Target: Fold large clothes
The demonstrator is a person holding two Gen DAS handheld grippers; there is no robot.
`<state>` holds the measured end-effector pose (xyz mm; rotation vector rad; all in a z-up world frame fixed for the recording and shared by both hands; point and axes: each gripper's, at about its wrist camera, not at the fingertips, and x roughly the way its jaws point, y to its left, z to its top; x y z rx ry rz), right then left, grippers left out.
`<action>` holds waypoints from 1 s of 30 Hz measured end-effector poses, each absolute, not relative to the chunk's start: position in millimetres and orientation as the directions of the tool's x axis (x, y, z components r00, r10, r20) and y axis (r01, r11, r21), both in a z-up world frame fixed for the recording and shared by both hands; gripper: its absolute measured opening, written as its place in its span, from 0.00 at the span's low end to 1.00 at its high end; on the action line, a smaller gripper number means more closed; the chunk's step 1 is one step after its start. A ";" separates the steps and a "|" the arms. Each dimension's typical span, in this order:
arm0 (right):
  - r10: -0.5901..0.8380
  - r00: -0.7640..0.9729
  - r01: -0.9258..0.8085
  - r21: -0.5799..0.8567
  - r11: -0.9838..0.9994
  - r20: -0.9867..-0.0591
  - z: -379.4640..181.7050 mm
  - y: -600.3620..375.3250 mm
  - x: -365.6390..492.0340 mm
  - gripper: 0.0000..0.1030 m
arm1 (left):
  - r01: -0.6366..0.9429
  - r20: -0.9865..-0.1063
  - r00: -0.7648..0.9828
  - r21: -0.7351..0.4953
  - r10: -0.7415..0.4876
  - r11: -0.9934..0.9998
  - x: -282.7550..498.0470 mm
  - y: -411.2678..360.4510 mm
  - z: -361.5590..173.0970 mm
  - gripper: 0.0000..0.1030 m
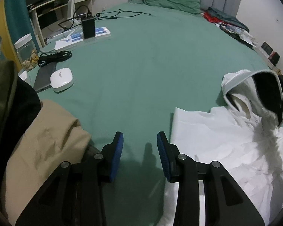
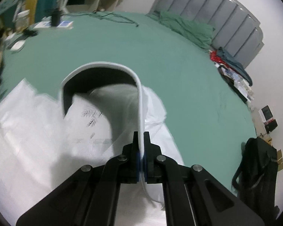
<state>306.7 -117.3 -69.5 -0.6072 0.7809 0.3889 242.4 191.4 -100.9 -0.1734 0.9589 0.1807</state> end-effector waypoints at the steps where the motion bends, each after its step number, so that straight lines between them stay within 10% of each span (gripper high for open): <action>1: 0.105 0.629 -0.556 -0.351 0.753 -0.770 -75.2 -116.5 298.9 0.03 | -0.221 -0.824 0.562 -0.067 0.071 0.973 240.7 188.6 -100.4 0.38; 7: 0.147 0.494 -0.616 -0.227 0.754 -0.857 -110.3 -119.4 288.3 0.17 | -0.178 -0.829 0.558 -0.065 0.046 0.982 234.8 175.7 -100.6 0.38; 14: 0.301 0.312 -0.623 0.045 0.781 -0.901 -114.5 -141.3 306.8 0.68 | -0.156 -0.860 0.509 -0.055 0.033 0.986 239.8 169.5 -117.8 0.38; 30: 0.360 0.506 -0.499 0.075 0.864 -0.784 -11.7 -192.9 394.7 0.83 | -0.204 -0.837 0.544 -0.065 0.058 0.977 252.0 182.4 -112.6 0.38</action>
